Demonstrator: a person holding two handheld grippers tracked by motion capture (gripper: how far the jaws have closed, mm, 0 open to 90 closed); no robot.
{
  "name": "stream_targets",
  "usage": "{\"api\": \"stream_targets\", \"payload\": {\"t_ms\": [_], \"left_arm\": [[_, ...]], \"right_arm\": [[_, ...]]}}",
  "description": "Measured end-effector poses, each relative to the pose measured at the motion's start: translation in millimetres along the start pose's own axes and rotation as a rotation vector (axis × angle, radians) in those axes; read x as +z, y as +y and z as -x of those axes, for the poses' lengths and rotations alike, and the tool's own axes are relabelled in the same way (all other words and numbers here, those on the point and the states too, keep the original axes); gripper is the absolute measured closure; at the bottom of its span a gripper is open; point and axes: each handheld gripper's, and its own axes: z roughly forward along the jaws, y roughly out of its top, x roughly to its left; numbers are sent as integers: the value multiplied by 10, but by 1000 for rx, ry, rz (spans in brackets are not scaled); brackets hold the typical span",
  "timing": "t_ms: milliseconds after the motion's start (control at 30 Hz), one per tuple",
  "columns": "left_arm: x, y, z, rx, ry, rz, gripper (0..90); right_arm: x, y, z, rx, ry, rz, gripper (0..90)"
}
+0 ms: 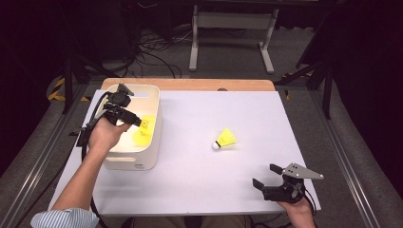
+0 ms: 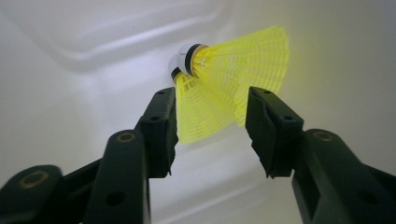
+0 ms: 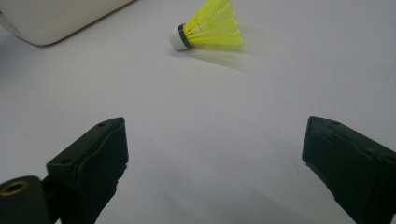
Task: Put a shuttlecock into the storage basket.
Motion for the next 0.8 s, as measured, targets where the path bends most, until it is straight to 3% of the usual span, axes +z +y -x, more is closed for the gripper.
{"api": "stream_targets", "payload": {"t_ms": [333,800], "left_arm": [[-82,-36,-5,-4,-13,22,393],[-191,-77,63,19,-31,46,374]], "right_arm": [[-2,-2,-3,-4,-2,-5,74],[0,-1,-8,-5,-3,-9,74]]}}
